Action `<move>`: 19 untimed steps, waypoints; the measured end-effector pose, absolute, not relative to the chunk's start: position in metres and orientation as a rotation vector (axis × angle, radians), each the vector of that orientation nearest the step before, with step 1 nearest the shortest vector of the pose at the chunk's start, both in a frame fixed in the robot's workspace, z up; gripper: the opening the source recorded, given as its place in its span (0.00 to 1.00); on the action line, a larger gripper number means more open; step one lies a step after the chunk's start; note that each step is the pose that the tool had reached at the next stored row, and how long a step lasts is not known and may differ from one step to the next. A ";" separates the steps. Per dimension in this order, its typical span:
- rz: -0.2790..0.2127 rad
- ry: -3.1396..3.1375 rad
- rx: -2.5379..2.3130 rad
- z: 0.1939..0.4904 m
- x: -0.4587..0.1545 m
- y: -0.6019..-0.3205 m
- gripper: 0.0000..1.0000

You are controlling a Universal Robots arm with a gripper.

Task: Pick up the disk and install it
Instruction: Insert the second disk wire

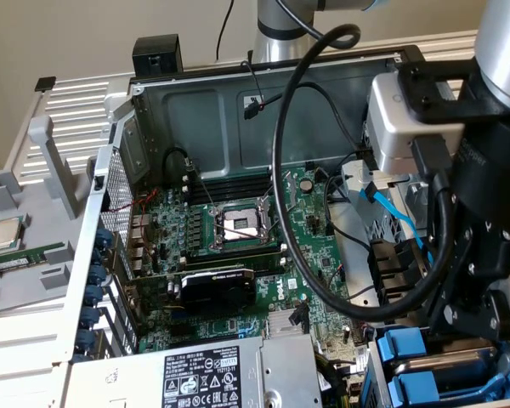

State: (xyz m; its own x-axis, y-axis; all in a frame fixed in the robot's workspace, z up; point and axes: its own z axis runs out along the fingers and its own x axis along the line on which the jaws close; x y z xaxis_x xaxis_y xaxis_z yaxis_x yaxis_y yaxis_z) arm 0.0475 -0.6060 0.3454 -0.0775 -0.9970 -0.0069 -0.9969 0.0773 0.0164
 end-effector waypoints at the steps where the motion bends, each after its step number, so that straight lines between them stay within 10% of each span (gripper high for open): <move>1: -0.026 -2.302 2.130 0.345 0.047 -0.606 0.16; 19: -0.015 -2.307 2.135 0.345 0.046 -0.606 0.16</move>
